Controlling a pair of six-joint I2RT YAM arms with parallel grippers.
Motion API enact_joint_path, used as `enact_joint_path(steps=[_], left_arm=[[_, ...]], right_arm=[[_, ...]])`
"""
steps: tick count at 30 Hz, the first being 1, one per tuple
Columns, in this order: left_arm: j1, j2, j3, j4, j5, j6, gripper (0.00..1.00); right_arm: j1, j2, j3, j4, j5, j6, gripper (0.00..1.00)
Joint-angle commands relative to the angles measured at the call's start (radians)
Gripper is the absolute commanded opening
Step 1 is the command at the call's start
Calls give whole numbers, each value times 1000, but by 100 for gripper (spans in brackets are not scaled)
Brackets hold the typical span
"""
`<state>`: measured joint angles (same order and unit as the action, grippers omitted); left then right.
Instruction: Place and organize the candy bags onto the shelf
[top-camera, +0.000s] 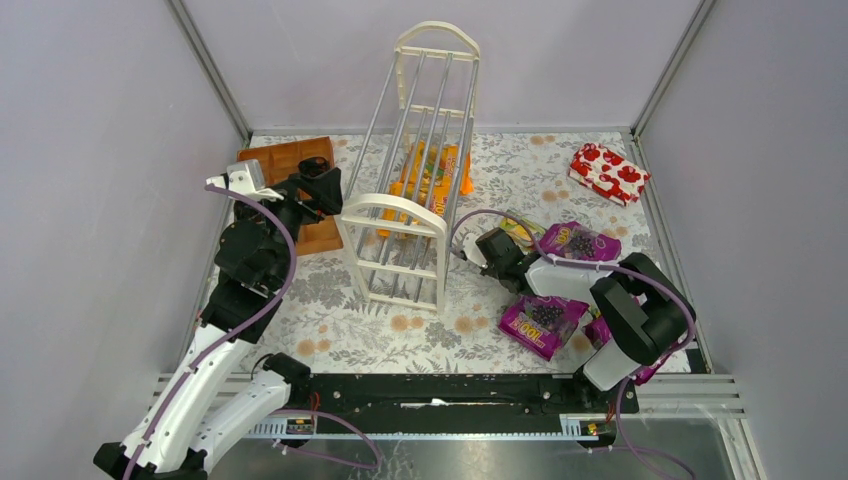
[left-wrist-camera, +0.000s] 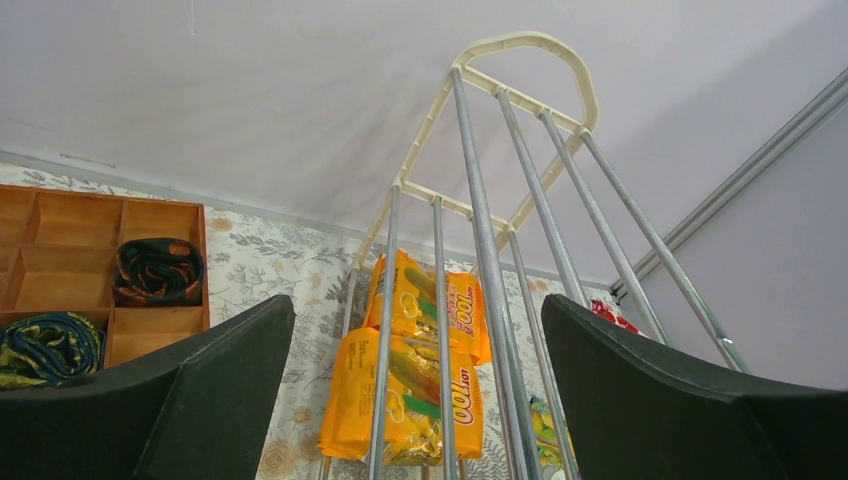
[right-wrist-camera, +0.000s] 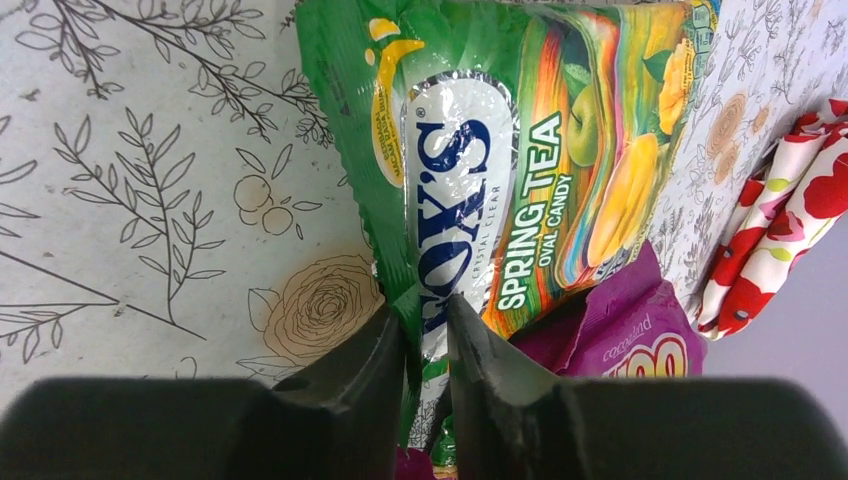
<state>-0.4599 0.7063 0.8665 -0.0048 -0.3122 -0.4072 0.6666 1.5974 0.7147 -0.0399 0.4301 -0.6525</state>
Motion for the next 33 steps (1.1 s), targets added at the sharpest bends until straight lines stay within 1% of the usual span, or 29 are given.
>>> enact_joint_path(steps=[1, 3, 4, 5, 6, 13, 15, 17, 18, 20, 23, 24, 26, 29, 31, 33], left_arm=[[-10, 0, 22, 6, -1, 24, 99], [-10, -2, 20, 6, 0, 24, 99], [-10, -2, 21, 6, -1, 23, 99], [-10, -2, 20, 6, 1, 22, 99], [-10, -2, 20, 6, 1, 22, 99], [-11, 3, 16, 10, 12, 15, 99], [-11, 5, 16, 11, 15, 13, 99], [-11, 7, 14, 11, 18, 11, 99], [-11, 9, 14, 12, 20, 10, 99], [-11, 10, 13, 13, 23, 7, 99], [-10, 13, 11, 14, 25, 5, 99], [-11, 13, 10, 15, 26, 4, 99], [-11, 14, 9, 16, 27, 4, 99], [-11, 13, 9, 16, 30, 0, 99], [-11, 11, 8, 17, 33, -1, 99], [-11, 9, 9, 17, 33, -1, 99]], right_arm=[[8, -33, 16, -7, 18, 54, 24], [2, -75, 16, -16, -7, 93, 21], [-2, -98, 17, -25, -21, 118, 17], [-6, -119, 20, -35, -31, 142, 5], [-9, -141, 25, -48, -32, 174, 0], [-29, -347, 32, -108, 17, 414, 0], [-40, -414, 54, -132, 27, 515, 0], [-70, -466, 114, -199, 31, 670, 0], [-99, -472, 149, -244, 18, 788, 0], [-177, -472, 209, -345, -23, 963, 0], [-246, -487, 242, -417, -129, 1120, 0], [-265, -495, 245, -433, -141, 1166, 0], [-306, -499, 271, -501, -153, 1231, 0], [-371, -477, 314, -586, -212, 1277, 0], [-399, -457, 326, -633, -244, 1291, 0], [-402, -455, 313, -652, -230, 1260, 0]])
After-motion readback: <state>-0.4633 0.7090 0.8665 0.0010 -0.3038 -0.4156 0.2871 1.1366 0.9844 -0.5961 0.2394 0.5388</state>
